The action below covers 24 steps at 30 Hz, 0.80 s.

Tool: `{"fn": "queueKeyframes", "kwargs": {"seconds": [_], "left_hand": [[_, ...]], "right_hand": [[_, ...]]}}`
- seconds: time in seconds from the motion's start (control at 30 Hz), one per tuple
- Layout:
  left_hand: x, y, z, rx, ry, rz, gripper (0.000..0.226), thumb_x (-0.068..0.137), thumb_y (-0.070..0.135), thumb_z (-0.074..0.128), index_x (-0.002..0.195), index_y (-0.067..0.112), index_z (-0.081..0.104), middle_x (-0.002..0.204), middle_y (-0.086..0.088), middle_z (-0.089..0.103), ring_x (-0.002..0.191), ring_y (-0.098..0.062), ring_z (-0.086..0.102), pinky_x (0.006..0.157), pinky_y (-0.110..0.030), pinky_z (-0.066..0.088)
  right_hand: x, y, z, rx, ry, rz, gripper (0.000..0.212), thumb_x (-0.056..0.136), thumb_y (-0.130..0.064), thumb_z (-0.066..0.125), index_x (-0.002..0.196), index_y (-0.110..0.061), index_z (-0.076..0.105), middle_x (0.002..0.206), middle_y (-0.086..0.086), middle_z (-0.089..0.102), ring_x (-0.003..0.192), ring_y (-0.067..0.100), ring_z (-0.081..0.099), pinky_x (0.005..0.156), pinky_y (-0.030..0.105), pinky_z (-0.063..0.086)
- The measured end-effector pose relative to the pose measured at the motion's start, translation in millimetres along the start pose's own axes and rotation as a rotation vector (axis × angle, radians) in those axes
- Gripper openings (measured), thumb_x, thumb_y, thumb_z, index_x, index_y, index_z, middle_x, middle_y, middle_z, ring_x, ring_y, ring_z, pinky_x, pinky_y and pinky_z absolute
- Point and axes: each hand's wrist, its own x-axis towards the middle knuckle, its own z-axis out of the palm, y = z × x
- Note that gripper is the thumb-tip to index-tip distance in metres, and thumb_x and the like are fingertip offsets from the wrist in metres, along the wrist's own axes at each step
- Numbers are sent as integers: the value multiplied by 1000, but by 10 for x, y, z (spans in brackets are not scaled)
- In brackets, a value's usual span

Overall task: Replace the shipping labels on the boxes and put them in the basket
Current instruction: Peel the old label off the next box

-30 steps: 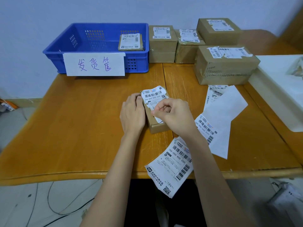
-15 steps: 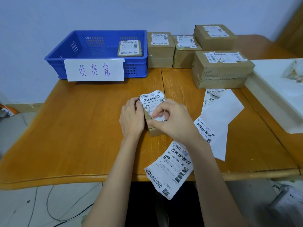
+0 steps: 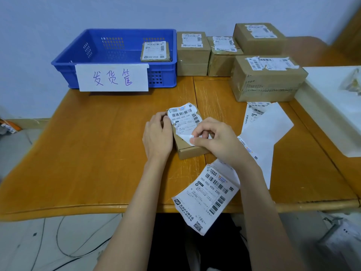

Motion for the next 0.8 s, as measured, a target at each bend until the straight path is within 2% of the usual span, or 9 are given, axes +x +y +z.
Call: {"fn": "queueKeyframes", "kwargs": {"seconds": [0.17,0.27,0.33,0.4,0.5,0.57,0.67,0.8], "left_hand": [[3,-6,5,17,1,7,32,105,29,36,123,21,62,123,7,64,101,-6,47,81,-25,31],[2,-5,0,27,-2,10,32,105,29,35,123,21,61,122,7,64,101,-6,47,81,-26,32],[-5,-8,2,30,-6,10,32,105,29,35,123,20,61,122,6,64,101,-6,47,82,-26,33],[-4,-13,1,30,-6,12,32,105,29,36,124,20,61,123,6,64,102,-7,47,82,-26,33],[5,-11,2,27,-4,10,33,106,29,36,125,20,61,124,6,63,102,-6,46,83,-26,33],[5,-1,1,26,-4,7,33,106,29,36,125,20,61,124,6,63,102,-6,46,83,-26,33],[-5,-3,-3,16,-3,15,32,105,29,37,124,21,62,123,6,64,101,-6,46,82,-25,32],[3,-29,-4,3,-5,37,32,106,31,37,123,22,62,120,7,65,100,-8,49,81,-27,35]], "right_hand": [[48,-1,19,-12,25,19,6,85,-11,72,80,-14,70,89,-8,56,66,2,44,66,10,38],[40,-20,-27,10,6,52,16,94,-22,61,86,-17,74,95,-9,61,75,8,53,69,13,40],[17,-16,-90,36,3,46,18,94,-27,63,88,-18,77,96,-8,63,82,6,57,72,12,40],[-17,-18,-135,21,-7,6,7,84,-21,74,86,-16,76,97,-5,64,81,3,59,76,15,44],[-42,-8,-138,-22,-35,-23,9,75,-13,81,82,-13,75,99,-3,62,80,0,59,80,19,45],[-33,-11,-110,-28,-24,-38,8,75,-9,80,78,-14,75,97,-2,60,79,0,57,80,19,45],[-19,17,-40,-20,28,-66,12,78,-3,76,74,-14,72,93,0,59,73,1,52,72,11,41],[-22,85,17,11,63,-90,10,82,0,70,76,-7,69,92,7,57,69,-1,46,71,8,38]]}}
